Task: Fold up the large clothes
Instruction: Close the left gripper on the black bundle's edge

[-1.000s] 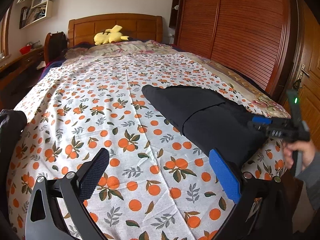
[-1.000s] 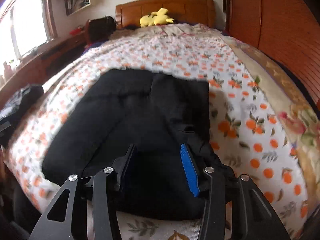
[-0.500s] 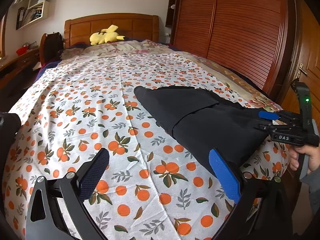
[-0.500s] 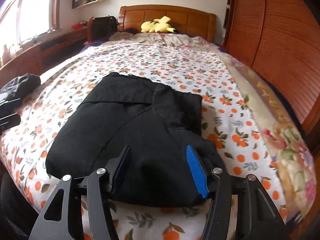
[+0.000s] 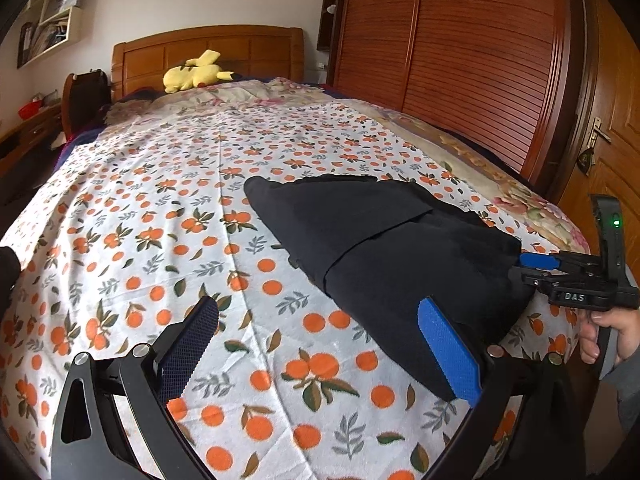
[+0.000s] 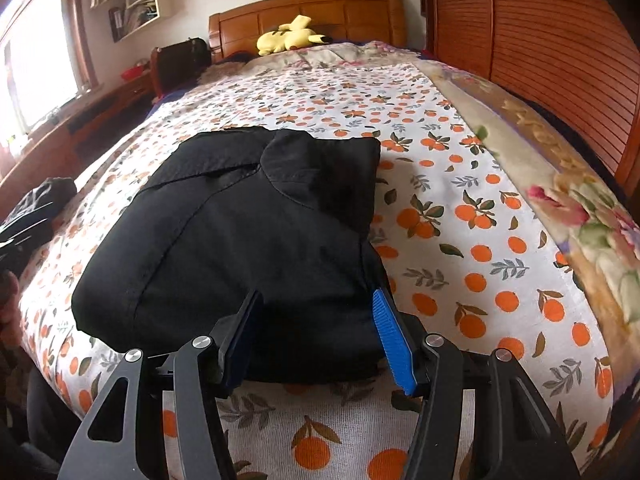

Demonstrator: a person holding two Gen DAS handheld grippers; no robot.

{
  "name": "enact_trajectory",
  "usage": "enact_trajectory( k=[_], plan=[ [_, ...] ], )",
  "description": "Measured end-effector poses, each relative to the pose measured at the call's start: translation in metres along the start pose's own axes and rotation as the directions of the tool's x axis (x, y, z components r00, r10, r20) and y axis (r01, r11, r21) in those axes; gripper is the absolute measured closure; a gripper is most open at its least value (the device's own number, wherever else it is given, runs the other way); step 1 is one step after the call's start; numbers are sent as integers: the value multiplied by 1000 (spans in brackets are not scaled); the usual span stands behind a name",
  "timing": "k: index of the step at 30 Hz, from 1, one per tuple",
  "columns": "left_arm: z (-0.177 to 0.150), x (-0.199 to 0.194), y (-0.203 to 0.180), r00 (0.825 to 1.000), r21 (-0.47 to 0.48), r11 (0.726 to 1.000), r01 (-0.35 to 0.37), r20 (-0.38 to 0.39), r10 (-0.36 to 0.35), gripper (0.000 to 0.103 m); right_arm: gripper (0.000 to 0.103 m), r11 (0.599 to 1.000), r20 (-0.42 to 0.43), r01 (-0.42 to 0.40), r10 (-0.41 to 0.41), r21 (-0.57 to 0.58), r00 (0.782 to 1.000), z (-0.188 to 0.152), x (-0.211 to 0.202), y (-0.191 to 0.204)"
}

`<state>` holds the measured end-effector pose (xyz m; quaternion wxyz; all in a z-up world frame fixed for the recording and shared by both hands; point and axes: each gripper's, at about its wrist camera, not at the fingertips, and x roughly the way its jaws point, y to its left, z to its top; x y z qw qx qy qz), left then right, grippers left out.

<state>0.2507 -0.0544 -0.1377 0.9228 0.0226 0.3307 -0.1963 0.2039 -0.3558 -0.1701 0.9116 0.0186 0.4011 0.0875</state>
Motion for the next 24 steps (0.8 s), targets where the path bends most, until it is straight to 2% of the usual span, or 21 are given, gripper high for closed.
enact_trajectory(
  k=[9, 12, 17, 24],
  plan=[
    [36, 42, 3, 1000, 25, 1000, -9, 6, 8, 3, 49, 999, 74, 9, -12, 35, 997, 11, -20, -6],
    [53, 61, 8, 1000, 31, 999, -17, 11, 17, 3, 48, 998, 61, 34, -37, 48, 997, 12, -12, -13],
    [78, 97, 21, 999, 51, 998, -41, -10, 41, 3, 43, 996, 17, 12, -14, 93, 1000, 6, 5, -23],
    [103, 155, 46, 994, 55, 996, -76, -71, 80, 3, 43, 991, -8, -24, 26, 131, 1000, -2, 14, -28]
  ],
)
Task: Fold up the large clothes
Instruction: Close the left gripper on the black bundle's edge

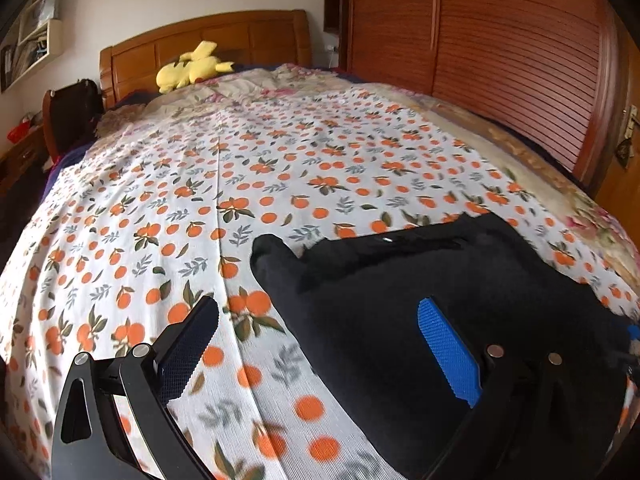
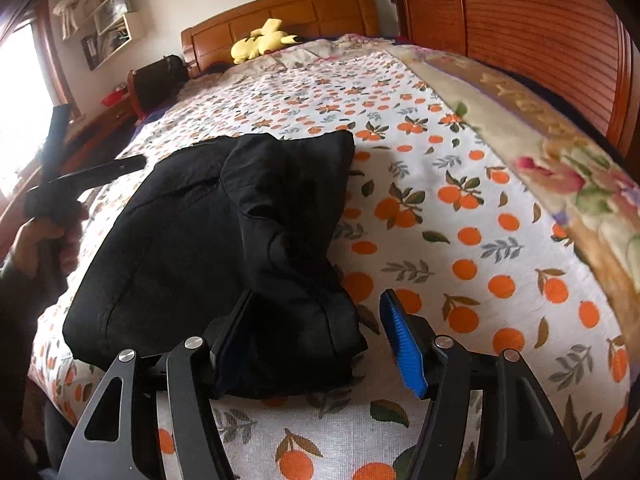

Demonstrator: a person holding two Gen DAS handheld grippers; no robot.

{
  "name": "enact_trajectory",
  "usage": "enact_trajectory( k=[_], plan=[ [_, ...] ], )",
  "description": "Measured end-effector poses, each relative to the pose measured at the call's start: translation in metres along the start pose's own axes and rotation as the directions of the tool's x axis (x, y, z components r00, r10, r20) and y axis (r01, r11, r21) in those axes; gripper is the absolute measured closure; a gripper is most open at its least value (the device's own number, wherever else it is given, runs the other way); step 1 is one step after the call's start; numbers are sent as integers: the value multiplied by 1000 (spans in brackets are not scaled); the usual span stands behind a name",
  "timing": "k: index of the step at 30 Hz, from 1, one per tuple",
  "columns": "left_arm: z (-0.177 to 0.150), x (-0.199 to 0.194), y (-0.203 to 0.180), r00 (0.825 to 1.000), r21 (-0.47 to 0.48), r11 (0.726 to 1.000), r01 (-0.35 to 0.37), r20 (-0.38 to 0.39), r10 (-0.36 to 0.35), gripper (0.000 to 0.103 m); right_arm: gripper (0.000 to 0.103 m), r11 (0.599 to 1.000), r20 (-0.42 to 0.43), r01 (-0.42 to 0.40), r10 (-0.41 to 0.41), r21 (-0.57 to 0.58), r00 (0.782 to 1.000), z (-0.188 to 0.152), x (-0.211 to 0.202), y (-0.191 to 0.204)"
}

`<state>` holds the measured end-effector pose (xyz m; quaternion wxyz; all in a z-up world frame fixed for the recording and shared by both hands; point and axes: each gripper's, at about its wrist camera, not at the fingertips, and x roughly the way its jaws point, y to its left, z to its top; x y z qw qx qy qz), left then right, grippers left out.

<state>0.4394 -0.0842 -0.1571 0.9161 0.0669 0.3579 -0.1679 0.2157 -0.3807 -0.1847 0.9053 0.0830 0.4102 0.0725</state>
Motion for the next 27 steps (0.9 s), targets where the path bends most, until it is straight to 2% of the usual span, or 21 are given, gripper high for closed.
enact_trajectory(
  k=[8, 9, 14, 20, 22, 24, 26, 27],
  plan=[
    [14, 45, 26, 997, -43, 998, -46, -64, 44, 3, 42, 1000, -33, 1, 0, 9, 999, -2, 6, 3],
    [13, 53, 29, 995, -65, 997, -31, -92, 25, 2, 42, 1000, -41, -3, 4, 18, 999, -3, 7, 4],
    [3, 65, 34, 995, -114, 993, 1, -103, -12, 3, 41, 999, -61, -14, 16, 35, 998, -4, 11, 4],
    [-8, 73, 31, 986, -165, 982, 89, -127, -110, 26, 43, 999, -71, -27, 30, 44, 997, -6, 16, 13],
    [-10, 75, 29, 979, -187, 975, 120, -139, -148, 40, 46, 998, -68, -33, 36, 47, 997, -7, 17, 15],
    [-11, 74, 26, 978, -192, 974, 123, -142, -152, 46, 52, 997, -63, -53, 56, 49, 996, -8, 16, 17],
    [-10, 73, 22, 977, -186, 974, 127, -149, -156, 54, 65, 995, -60, -82, 86, 54, 995, -9, 14, 18],
    [-9, 72, 20, 975, -184, 974, 132, -151, -160, 63, 68, 995, -56, -89, 92, 54, 994, -9, 14, 18]
  ],
)
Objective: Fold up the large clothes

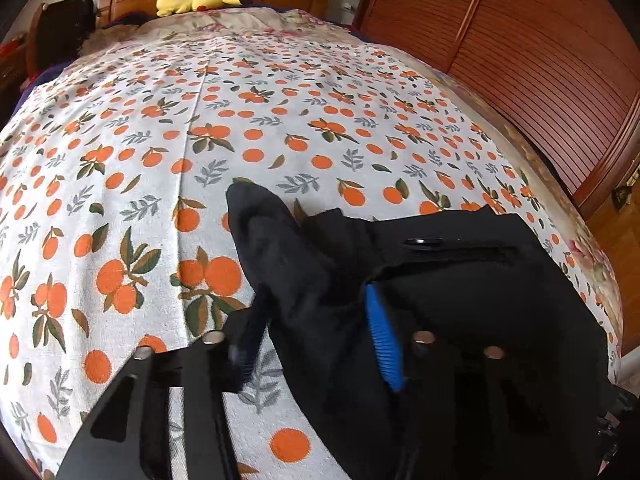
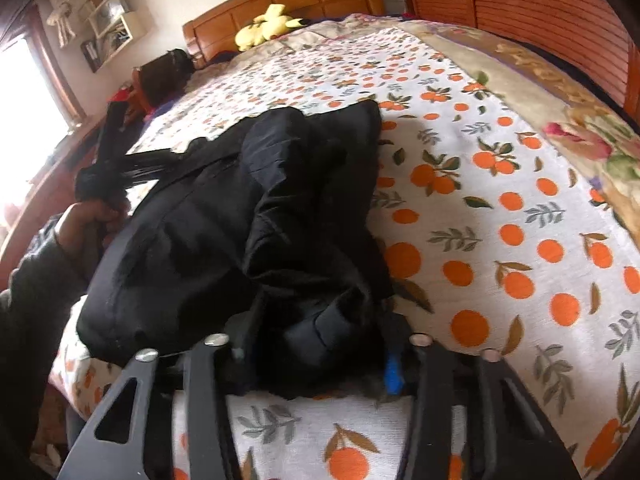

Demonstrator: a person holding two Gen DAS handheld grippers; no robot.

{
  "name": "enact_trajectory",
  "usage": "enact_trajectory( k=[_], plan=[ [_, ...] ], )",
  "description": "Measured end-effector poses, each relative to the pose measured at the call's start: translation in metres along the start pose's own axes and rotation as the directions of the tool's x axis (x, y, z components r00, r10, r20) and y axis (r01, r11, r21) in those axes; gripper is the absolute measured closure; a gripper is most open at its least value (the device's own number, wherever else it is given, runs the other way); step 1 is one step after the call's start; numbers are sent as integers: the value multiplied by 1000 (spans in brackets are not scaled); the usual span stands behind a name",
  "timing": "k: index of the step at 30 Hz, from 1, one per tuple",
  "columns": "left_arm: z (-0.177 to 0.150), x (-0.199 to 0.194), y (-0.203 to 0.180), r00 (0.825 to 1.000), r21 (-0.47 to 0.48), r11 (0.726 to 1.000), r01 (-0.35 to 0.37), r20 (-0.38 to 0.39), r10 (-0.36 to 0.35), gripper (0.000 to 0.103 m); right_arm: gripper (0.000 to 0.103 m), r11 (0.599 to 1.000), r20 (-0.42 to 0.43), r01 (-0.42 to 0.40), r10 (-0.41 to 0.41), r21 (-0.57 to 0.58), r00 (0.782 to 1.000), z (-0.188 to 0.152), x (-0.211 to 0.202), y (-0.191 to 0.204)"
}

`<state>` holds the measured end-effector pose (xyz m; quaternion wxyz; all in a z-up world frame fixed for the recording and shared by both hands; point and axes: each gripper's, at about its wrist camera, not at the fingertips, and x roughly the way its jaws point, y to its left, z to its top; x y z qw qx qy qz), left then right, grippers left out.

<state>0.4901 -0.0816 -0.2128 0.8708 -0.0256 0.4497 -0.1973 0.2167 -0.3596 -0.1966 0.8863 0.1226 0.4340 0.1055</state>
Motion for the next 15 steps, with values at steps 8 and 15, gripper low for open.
enact_trajectory(
  k=[8, 15],
  plan=[
    [2, -41, -39, 991, 102, 990, -102, 100, 91, 85, 88, 999, 115, -32, 35, -28, 993, 2, -31, -6],
    [12, -83, -97, 980, 165, 980, -111, 182, 80, 87, 90, 999, 216, -15, 22, -34, 976, 20, -72, -31]
  ],
)
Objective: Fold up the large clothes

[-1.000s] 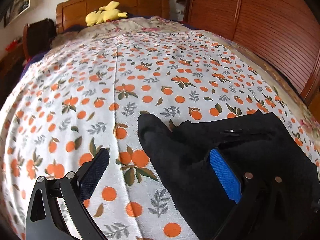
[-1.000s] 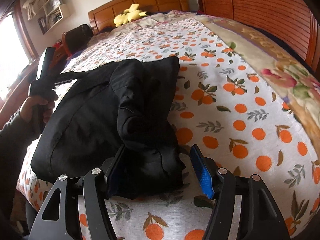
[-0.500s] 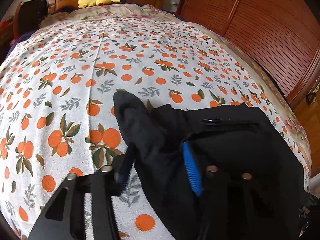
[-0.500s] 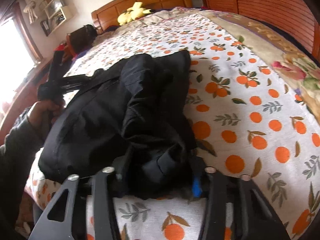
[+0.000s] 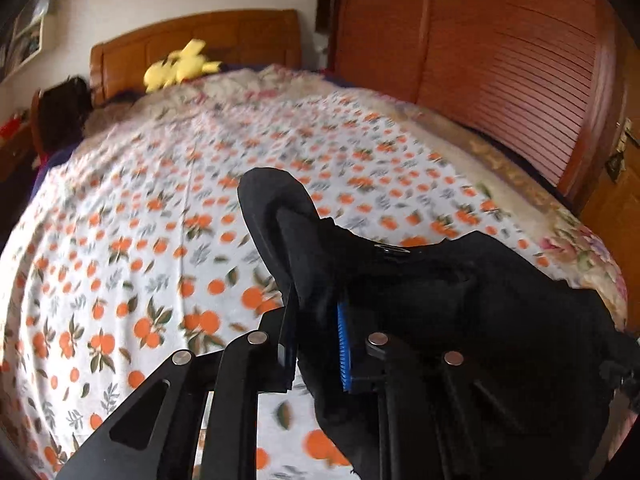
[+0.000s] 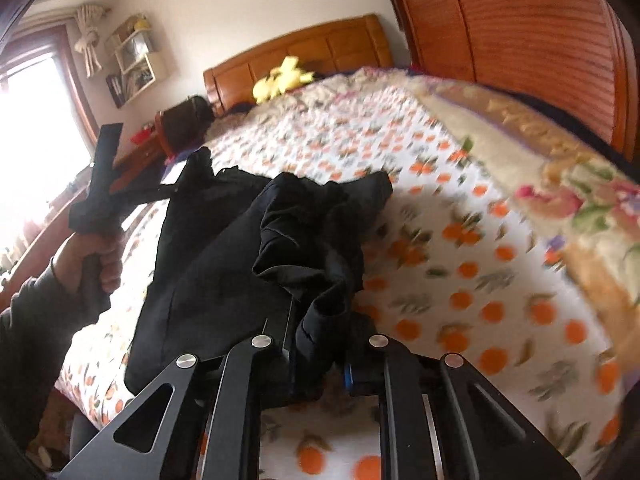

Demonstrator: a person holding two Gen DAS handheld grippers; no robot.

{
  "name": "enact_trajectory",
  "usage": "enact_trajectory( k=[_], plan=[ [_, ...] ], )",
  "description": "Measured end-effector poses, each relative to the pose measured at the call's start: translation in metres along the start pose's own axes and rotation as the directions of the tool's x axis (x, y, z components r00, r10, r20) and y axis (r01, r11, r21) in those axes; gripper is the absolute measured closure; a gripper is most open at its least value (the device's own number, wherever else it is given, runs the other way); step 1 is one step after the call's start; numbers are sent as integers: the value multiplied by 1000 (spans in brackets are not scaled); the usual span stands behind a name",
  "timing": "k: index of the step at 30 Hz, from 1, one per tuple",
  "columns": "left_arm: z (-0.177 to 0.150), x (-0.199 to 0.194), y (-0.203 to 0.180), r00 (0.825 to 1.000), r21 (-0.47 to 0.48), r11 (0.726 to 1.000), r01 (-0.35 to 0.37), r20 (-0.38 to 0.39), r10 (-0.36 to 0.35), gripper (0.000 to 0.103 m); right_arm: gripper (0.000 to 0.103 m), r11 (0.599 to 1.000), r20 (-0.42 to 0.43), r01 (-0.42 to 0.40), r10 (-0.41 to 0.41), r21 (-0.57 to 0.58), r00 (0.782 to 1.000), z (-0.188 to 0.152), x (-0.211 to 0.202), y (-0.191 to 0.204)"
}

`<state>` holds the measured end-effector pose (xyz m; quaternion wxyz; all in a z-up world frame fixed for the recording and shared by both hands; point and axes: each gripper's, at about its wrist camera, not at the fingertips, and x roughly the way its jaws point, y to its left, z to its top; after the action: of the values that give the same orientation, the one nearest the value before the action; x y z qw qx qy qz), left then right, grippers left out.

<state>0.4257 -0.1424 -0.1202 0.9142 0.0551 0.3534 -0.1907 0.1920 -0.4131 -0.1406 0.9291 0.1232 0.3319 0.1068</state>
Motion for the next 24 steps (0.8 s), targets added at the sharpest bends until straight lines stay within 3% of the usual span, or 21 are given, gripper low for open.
enact_trajectory(
  k=[12, 24],
  plan=[
    [35, -21, -130, 989, 101, 990, 94, 103, -104, 88, 91, 993, 110, 115, -115, 2, 987, 15, -76, -69],
    [62, -8, -238, 965, 152, 966, 211, 124, -230, 88, 91, 964, 144, 267, -262, -11, 954, 29, -131, -123]
  ],
)
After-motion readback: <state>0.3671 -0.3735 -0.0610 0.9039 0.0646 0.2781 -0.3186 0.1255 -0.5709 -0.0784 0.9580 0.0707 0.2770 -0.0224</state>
